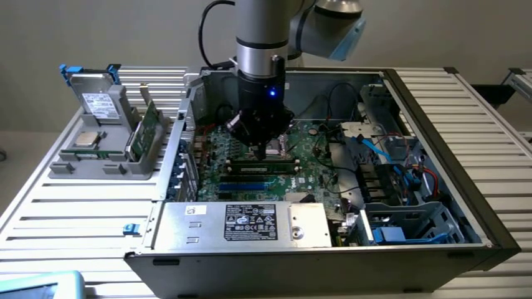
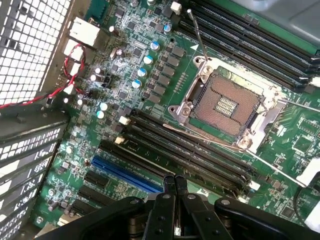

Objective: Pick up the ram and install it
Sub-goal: 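Press down the ram until it locks into place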

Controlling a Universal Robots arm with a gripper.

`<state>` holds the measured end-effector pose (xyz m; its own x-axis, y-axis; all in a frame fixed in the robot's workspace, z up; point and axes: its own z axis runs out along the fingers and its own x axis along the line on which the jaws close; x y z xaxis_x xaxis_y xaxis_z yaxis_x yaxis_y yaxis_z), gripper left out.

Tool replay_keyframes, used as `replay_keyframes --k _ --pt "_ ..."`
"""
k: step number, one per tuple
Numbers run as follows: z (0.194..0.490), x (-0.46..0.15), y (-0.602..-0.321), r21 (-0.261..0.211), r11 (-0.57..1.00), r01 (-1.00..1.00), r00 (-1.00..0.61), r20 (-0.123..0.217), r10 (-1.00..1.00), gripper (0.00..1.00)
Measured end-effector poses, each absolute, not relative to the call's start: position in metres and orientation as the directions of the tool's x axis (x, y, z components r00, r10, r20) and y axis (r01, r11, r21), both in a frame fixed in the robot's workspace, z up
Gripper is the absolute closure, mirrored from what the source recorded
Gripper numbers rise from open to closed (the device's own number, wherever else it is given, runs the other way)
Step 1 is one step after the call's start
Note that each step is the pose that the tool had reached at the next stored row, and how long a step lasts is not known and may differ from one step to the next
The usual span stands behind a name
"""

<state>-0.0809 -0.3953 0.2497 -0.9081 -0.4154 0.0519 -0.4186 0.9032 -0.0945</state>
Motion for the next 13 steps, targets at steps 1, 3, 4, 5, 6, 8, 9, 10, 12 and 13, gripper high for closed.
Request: replay_keyframes --k 1,3,4,5,6,8,9,10,12,13 --pt "0.2497 -0.0809 -0.3953 -0.095 0.91 -0.404 -0.915 0.052 -0.401 0.89" --pt "0.2497 -0.0809 -0.3952 -0.095 0.921 -0.377 -0.926 0.052 -0.374 0.89" --pt "0.2497 -0.0809 -0.3953 -0.095 0.926 -0.365 -0.931 0.052 -0.362 0.89" --pt "0.2497 -0.0809 -0.3953 -0.094 0.931 -0.353 -0.936 0.052 -0.349 0.89" --pt "0.2496 -0.0809 -0.3953 -0.094 0.936 -0.34 -0.94 0.052 -0.337 0.89" --pt "0.2494 -0.0809 -0.3953 -0.094 0.945 -0.314 -0.949 0.052 -0.31 0.89" --pt "0.2492 -0.0809 -0.3953 -0.094 0.949 -0.302 -0.953 0.051 -0.298 0.89" --pt "0.249 -0.0809 -0.3952 -0.093 0.952 -0.29 -0.957 0.05 -0.286 0.89" --pt "0.2488 -0.0809 -0.3952 -0.092 0.96 -0.265 -0.964 0.05 -0.261 0.89" --pt "0.2487 -0.0809 -0.3953 -0.092 0.964 -0.251 -0.968 0.049 -0.247 0.89"
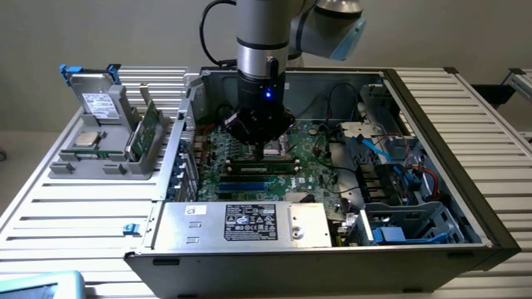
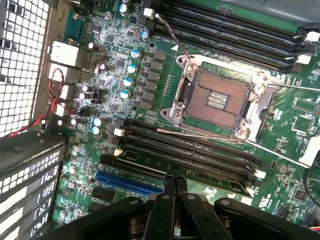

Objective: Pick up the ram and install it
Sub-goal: 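Press down the ram until it locks into place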

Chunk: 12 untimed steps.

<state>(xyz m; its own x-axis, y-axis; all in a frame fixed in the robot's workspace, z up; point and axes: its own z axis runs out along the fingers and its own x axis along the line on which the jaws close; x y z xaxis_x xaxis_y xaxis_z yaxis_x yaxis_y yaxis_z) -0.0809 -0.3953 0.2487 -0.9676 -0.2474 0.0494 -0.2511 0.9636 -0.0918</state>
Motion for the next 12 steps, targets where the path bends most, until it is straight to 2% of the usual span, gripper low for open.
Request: replay_keyframes --k 6,12 --pt "0.2483 -0.0809 -0.3952 -0.092 0.981 -0.17 -0.985 0.046 -0.166 0.89" --pt "0.2483 -0.0809 -0.3952 -0.096 0.99 -0.107 -0.994 0.02 -0.105 0.89"
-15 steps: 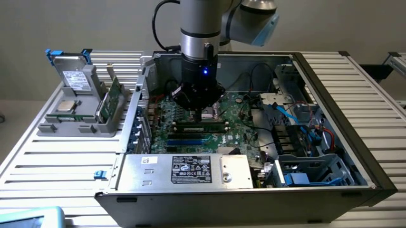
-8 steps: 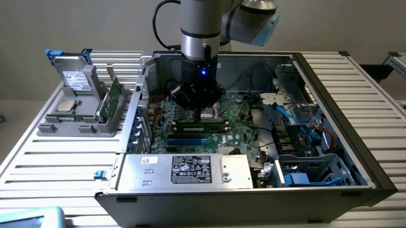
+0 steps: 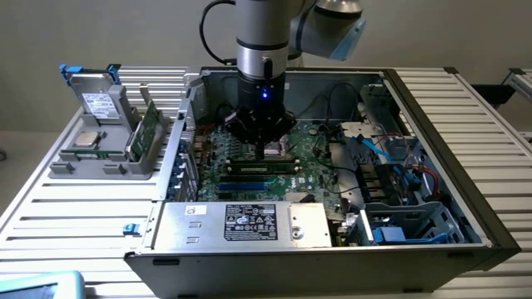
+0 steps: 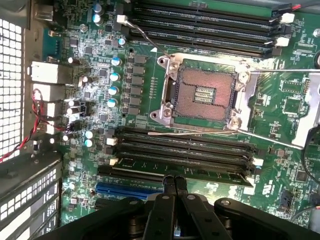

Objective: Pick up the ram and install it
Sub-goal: 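Press down the ram until it locks into place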

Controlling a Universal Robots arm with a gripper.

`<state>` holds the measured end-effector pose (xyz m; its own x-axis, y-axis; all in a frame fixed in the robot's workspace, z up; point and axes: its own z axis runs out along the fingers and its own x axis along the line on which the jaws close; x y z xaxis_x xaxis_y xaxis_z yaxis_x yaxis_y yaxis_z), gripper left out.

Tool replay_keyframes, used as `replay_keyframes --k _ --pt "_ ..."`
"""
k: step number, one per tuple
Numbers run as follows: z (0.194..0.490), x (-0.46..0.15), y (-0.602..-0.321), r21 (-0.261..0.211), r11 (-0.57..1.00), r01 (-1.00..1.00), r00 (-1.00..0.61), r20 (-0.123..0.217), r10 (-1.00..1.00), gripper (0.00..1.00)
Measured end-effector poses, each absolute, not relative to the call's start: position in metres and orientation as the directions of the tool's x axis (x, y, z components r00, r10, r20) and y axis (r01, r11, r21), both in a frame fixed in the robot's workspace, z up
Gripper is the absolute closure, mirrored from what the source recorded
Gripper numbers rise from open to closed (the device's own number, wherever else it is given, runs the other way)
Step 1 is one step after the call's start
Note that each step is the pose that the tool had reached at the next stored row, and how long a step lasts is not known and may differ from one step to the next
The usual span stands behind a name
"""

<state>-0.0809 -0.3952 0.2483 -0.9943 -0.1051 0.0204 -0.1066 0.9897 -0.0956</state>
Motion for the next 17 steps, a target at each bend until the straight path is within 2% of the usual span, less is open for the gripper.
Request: replay_keyframes --k 6,17 --pt "0.2483 -0.0809 -0.3952 -0.097 0.995 -0.037 -0.999 0.004 -0.036 0.89" --pt "0.2484 -0.0807 -0.3952 -0.097 0.995 0.002 -1.0 0.001 0.002 0.89"
